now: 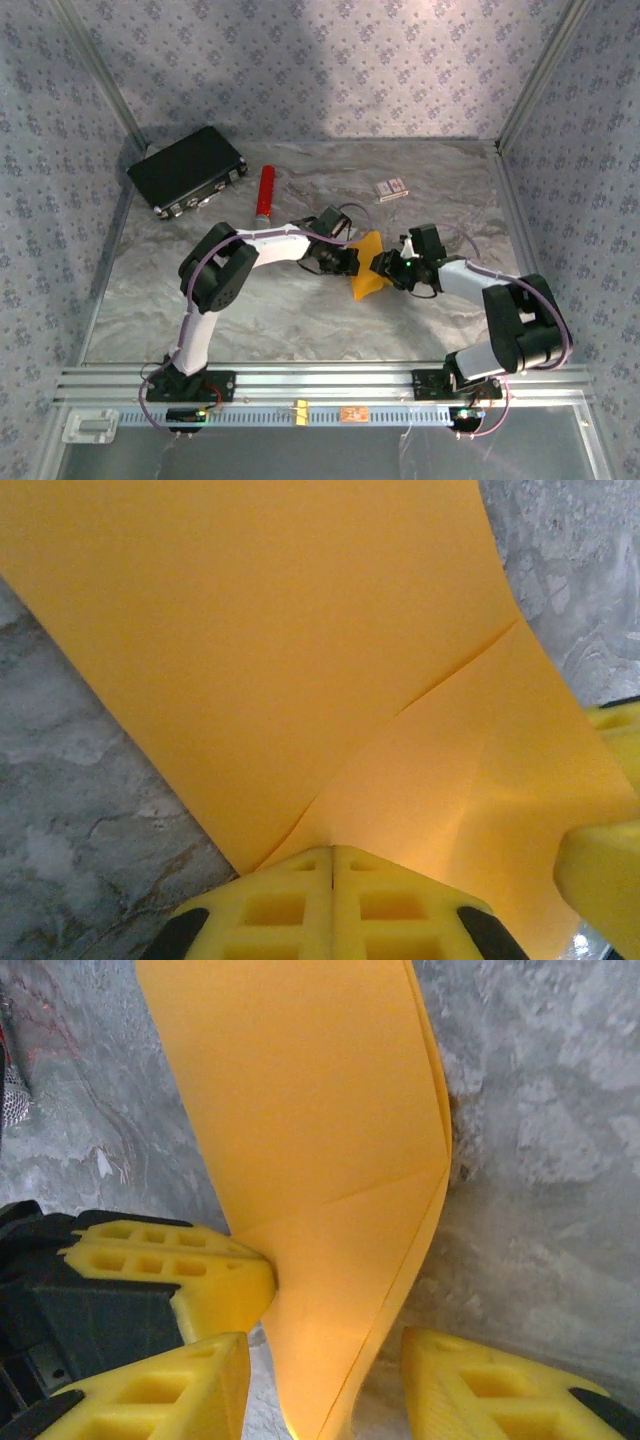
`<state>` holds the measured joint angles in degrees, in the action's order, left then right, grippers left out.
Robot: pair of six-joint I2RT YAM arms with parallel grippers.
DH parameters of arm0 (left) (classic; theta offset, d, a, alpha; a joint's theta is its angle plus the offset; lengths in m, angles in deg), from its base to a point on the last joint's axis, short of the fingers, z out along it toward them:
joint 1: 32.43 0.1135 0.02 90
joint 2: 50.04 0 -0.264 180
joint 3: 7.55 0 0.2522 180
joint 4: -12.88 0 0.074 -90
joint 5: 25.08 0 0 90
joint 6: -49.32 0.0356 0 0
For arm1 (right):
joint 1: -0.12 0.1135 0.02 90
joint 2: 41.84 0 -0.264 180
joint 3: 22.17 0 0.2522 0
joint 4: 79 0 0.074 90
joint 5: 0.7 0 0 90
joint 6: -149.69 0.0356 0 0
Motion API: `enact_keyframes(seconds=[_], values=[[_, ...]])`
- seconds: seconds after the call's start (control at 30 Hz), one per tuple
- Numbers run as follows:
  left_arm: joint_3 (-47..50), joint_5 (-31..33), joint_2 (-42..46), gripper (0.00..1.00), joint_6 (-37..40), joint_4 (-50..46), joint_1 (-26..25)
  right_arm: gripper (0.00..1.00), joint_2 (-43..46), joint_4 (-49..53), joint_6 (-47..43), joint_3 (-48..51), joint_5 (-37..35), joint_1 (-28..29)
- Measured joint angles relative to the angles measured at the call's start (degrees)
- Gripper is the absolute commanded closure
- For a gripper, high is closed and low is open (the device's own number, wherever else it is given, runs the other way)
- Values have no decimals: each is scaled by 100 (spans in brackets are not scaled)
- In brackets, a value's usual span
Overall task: Fold a paper plane with a square sheet of paper (pick it up from the middle)
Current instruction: Turn over the paper at the center of the table.
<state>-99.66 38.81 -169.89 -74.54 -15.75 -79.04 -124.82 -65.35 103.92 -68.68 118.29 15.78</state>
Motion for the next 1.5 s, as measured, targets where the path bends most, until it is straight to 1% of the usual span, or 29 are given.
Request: enact_keyframes(seconds=[0.17,0.4,0.53,0.8,1.03,1.17,1.3,1.4,1.5], values=[[2,0,0,95,-2,4,-2,56,-291,-203,-35,-96,133,-111],[2,0,0,95,-4,4,-2,62,-527,-387,-142,-122,214,-232],[2,0,0,94,-11,4,0,70,-623,-525,-188,-118,262,-345],[2,-4,0,93,-26,13,-2,81,-723,-977,-188,-9,455,-540],[7,-4,0,89,-127,125,-2,91,-837,-1139,-188,31,608,-619],[20,0,20,83,-153,160,-2,93,-833,-1163,-201,37,654,-651],[208,127,264,73,-170,236,0,94,-675,-1056,-319,42,634,-664],[455,341,684,68,-173,308,2,94,-278,-752,-501,39,511,-662],[726,575,1207,65,-173,452,39,94,179,-278,-811,-24,236,-610]])
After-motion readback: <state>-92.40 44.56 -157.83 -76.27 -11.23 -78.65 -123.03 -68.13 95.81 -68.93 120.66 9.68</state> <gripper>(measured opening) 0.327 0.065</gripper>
